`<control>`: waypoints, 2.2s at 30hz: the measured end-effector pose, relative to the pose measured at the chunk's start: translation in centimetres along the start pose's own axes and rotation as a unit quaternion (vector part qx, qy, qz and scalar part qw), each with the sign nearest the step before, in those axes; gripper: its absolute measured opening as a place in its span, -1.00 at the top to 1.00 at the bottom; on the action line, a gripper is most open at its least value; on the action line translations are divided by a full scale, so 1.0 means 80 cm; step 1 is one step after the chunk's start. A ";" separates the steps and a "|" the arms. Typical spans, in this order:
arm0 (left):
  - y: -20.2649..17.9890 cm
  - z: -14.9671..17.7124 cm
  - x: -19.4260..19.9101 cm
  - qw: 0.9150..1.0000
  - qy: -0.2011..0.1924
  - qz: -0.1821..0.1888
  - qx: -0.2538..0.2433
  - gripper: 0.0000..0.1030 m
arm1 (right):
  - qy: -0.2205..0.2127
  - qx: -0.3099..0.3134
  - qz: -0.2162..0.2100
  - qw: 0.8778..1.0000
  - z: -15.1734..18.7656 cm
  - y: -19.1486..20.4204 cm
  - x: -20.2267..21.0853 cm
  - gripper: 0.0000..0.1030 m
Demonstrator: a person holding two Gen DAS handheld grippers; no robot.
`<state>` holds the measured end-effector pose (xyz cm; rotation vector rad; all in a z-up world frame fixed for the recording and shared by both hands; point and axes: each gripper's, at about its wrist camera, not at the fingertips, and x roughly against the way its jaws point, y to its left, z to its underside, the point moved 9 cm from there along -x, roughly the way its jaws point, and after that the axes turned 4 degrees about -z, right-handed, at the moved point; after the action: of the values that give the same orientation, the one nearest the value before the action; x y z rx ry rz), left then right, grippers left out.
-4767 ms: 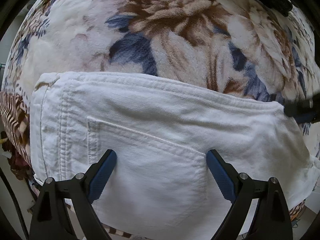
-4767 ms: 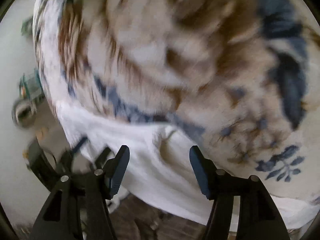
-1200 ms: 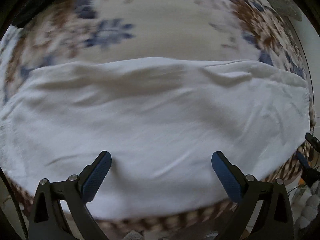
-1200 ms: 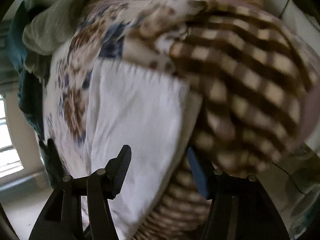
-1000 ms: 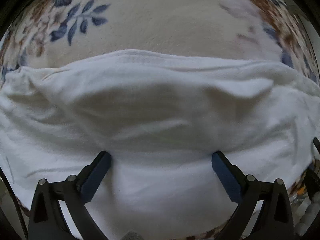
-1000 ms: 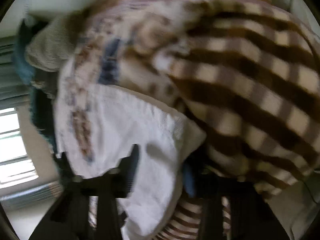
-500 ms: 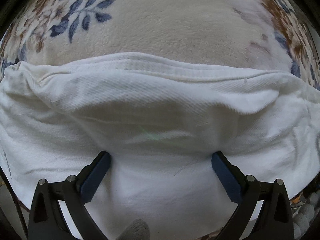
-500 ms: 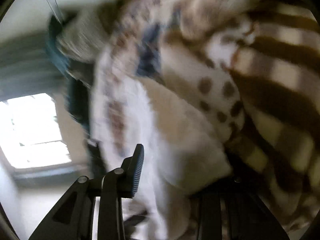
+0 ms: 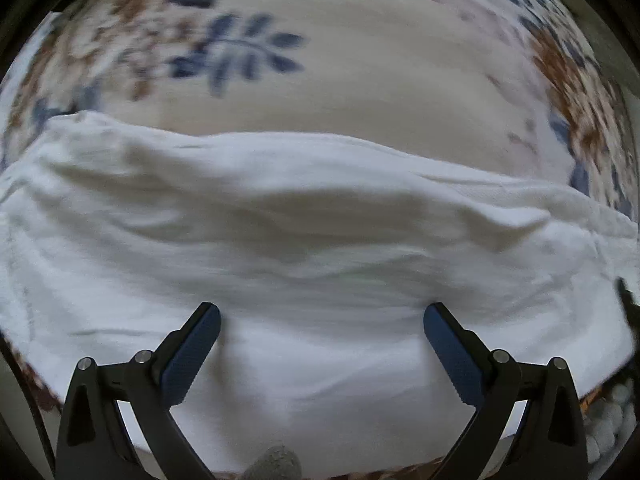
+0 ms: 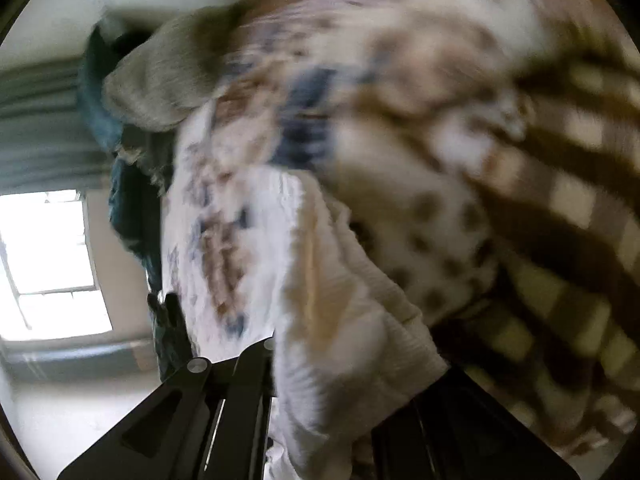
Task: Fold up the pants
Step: 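Lift the trouser fold edge with the right gripper and fold it over the stack, then grasp the white trouser waistband edge with the left gripper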
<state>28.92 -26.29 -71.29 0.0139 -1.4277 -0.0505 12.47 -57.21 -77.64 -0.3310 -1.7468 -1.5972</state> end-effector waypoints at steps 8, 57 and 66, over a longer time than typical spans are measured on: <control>0.088 0.004 0.055 0.994 -0.040 -0.098 -0.008 -1.00 | -0.013 0.133 0.057 0.989 0.075 0.123 0.036 0.87; 0.270 0.044 0.022 0.992 -0.029 0.125 0.015 0.69 | 0.229 0.189 0.266 0.917 0.318 0.078 -0.083 -0.60; 0.332 0.080 0.008 0.984 0.012 0.147 0.100 0.57 | 0.256 0.184 0.259 0.913 0.339 0.073 -0.097 -0.60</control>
<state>23.36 0.33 -68.72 -0.0316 -1.3931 0.3351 12.41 -28.38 -77.21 -0.1501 -1.3578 -0.8498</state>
